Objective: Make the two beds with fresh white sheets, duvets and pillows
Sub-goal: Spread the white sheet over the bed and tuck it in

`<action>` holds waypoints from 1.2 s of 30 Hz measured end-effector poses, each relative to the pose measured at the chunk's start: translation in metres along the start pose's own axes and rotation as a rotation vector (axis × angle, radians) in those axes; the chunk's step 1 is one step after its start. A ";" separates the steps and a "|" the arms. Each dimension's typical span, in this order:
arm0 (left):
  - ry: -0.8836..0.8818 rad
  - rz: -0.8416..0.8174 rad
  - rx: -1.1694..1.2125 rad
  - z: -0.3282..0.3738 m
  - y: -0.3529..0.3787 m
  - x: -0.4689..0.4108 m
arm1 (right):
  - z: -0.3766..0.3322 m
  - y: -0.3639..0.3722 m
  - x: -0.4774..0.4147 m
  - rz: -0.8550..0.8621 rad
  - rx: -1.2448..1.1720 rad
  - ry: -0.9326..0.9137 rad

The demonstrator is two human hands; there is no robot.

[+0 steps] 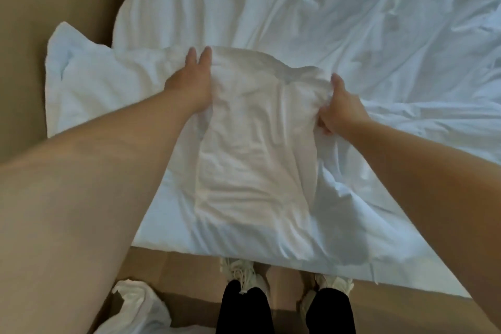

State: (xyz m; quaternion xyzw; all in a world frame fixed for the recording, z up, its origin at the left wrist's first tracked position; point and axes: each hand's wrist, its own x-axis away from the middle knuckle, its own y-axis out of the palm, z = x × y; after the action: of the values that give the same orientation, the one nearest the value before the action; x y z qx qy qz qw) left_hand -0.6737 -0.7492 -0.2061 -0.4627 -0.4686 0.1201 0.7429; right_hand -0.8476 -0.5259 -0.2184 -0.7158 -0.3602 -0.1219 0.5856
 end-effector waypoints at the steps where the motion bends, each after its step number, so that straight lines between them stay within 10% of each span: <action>1: -0.007 -0.012 -0.034 0.002 0.001 -0.013 | 0.003 -0.002 -0.012 -0.027 -0.050 0.020; 5: 0.048 0.130 -0.168 0.005 0.017 -0.030 | 0.022 -0.002 -0.029 -0.095 -0.108 0.038; 10: -0.037 0.489 0.170 0.020 -0.020 -0.050 | 0.005 -0.036 -0.062 0.355 -0.346 -0.097; 16: 0.081 -0.048 -0.016 0.051 0.037 -0.009 | 0.028 0.017 -0.023 -0.125 0.182 -0.285; 20: 0.179 -0.195 -0.178 0.073 0.081 0.049 | 0.090 0.002 0.005 -0.052 0.066 -0.187; 30: 0.414 0.019 -0.117 0.259 0.092 0.098 | 0.255 -0.141 -0.009 0.332 0.049 0.100; 36: 0.396 0.088 0.002 0.438 0.112 0.062 | 0.388 -0.190 -0.049 -0.109 0.270 0.141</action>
State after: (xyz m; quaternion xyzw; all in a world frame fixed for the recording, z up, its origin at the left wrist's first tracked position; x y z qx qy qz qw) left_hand -0.9659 -0.3987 -0.2013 -0.4964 -0.2926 0.0597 0.8151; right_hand -1.1038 -0.1747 -0.2152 -0.5995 -0.3699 -0.1538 0.6929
